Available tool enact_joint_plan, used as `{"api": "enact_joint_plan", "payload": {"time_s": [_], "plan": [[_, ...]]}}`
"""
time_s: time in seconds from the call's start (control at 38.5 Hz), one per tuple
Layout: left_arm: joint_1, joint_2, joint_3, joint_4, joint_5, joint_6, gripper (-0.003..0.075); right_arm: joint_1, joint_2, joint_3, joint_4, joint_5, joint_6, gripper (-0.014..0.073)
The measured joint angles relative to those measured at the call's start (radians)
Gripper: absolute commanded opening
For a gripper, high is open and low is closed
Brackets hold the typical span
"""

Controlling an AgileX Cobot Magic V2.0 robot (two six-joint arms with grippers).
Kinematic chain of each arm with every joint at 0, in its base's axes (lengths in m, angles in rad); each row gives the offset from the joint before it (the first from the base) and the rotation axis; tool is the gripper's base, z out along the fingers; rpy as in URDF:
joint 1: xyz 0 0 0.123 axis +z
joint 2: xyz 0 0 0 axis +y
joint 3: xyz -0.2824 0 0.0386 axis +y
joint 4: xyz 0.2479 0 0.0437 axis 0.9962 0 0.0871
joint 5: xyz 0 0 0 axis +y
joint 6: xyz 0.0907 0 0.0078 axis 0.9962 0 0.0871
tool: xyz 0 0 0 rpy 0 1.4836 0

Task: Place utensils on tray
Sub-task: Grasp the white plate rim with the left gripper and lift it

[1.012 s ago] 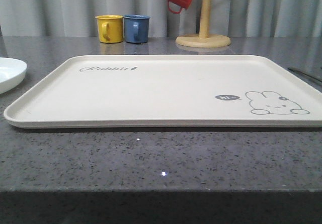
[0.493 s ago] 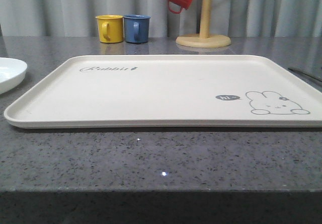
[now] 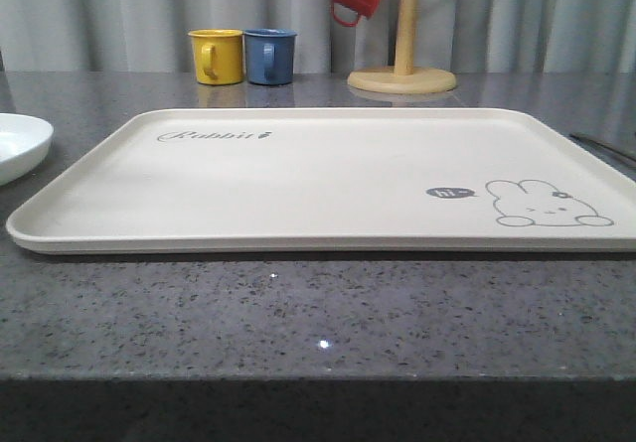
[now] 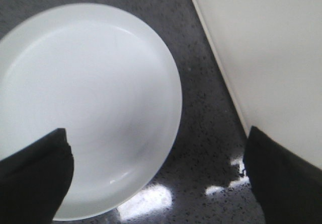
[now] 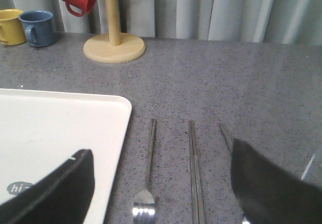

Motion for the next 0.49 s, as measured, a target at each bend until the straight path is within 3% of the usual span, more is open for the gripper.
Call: {"api": "enact_joint_plan", "payload": {"time_s": [0.18,0.39,0.49], "plan": [[0.0,0.159,-0.075,-0.063,0.054,0.078,0.0507,0.0,0.0,0.0,0.0,0.0,0.0,0.0581],[-0.001,0.253,-0.092,-0.056,0.046,0.092,0.0491,0.0,0.0,0.0,0.001,0.0,0.0,0.0581],[-0.001,0.279,-0.092,-0.048,0.043,0.093,0.0447,0.0,0.0,0.0,0.001,0.0,0.0,0.0581]]}}
